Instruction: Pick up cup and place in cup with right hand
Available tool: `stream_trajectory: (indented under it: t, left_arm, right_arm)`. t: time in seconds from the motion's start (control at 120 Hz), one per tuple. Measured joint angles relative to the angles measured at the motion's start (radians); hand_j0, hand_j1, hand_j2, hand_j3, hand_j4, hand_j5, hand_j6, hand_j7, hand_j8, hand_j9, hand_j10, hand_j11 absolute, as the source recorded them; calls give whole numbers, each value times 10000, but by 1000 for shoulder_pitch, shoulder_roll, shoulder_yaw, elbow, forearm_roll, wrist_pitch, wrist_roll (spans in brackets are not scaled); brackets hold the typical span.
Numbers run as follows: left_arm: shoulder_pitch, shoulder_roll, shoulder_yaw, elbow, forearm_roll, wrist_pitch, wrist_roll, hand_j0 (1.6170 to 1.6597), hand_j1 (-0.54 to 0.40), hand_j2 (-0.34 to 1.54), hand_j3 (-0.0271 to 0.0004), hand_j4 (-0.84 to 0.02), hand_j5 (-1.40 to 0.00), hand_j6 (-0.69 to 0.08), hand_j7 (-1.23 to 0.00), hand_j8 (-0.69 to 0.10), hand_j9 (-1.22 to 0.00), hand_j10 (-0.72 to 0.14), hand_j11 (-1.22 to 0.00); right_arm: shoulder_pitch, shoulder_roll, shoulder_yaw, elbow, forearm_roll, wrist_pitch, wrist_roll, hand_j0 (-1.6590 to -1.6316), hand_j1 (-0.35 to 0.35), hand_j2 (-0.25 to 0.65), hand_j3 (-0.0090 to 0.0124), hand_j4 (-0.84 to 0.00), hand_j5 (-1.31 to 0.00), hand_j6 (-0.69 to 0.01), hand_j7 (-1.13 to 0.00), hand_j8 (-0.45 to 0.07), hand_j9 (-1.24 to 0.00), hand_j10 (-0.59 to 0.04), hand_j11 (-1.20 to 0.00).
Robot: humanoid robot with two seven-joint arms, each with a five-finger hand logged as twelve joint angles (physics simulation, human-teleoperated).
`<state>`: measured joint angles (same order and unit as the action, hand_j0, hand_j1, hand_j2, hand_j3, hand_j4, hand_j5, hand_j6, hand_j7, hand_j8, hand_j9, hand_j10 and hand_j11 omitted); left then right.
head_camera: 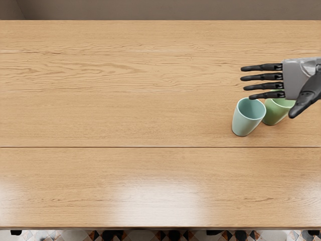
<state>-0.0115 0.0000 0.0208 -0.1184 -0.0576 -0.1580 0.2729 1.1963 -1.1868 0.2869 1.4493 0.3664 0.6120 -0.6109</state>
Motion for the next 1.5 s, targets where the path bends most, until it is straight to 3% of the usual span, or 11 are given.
stream_trajectory:
  t: [0.233, 0.508, 0.633, 0.708, 0.825, 1.017, 1.1, 1.308, 1.5]
  left_arm:
    - [2, 0, -2, 0, 0, 0, 0, 16581, 3490, 3, -2, -4, -2, -5, -2, -5, -1, -3, -1]
    - [1, 0, -4, 0, 0, 0, 0, 16581, 3490, 2, -2, -4, -2, -5, -1, -5, -1, -3, -1]
    - [-1, 0, -4, 0, 0, 0, 0, 16581, 3491, 1, -1, -4, -1, -5, -1, -5, -1, -3, -1]
    - [-18, 0, -4, 0, -1, 0, 0, 16581, 3491, 1, -1, -4, -1, -5, -1, -4, -1, -3, -1]
    - [-19, 0, -4, 0, 0, 0, 0, 16581, 3491, 1, -1, -4, -1, -5, -1, -5, -1, -3, 0]
    - [-19, 0, -3, 1, 1, 0, 0, 16581, 3491, 0, 0, -4, -1, -5, -1, -5, 0, -4, 0]
    - [-19, 0, -3, 1, 1, 0, 0, 16581, 3491, 0, 0, -4, -1, -5, -1, -5, 0, -4, 0]
    - [-18, 0, -2, 2, 1, 0, 0, 16581, 3491, 0, 0, -4, -1, -5, -1, -5, 0, -4, 0]
    - [-16, 0, -2, 4, 1, 0, 0, 16581, 3491, 1, 0, -4, -1, -5, -1, -5, 0, -3, 0]
  right_arm:
    - [31, 33, 4, 9, -27, 0, 0, -16580, -3488, -11, 0, 1, 5, 34, 0, 23, 4, 14, 4]
    - [192, 204, -16, -15, -407, 0, 0, -16581, -3490, -9, 0, -7, 1, 3, 0, -1, 2, -2, 2]
    - [286, 262, -92, -46, -526, -1, 0, -16581, -3491, -7, 0, -14, 0, -12, 0, -11, 0, -9, 1]
    - [317, 352, -135, -111, -605, -7, 0, -16581, -3491, -5, 0, -16, -1, -17, 0, -14, 0, -11, 0]
    - [389, 486, -266, -207, -687, -66, 0, -16581, -3490, -6, 0, -21, -2, -25, 0, -21, -1, -15, 0]
    - [447, 566, -418, -237, -753, -202, 0, -16581, -3491, -4, 0, -23, -3, -31, 0, -24, -2, -17, -1]
    - [450, 565, -442, -192, -777, -278, 0, -16581, -3491, -3, 0, -24, -3, -32, 0, -25, -2, -17, -1]
    - [460, 452, -506, 55, -856, -521, 0, -16581, -3288, -33, 0, -198, -227, -210, -223, -201, -226, -192, -225]
    - [460, 388, -538, 175, -894, -608, 0, -16581, -2969, -82, 0, -469, -577, -483, -573, -473, -575, -463, -574]
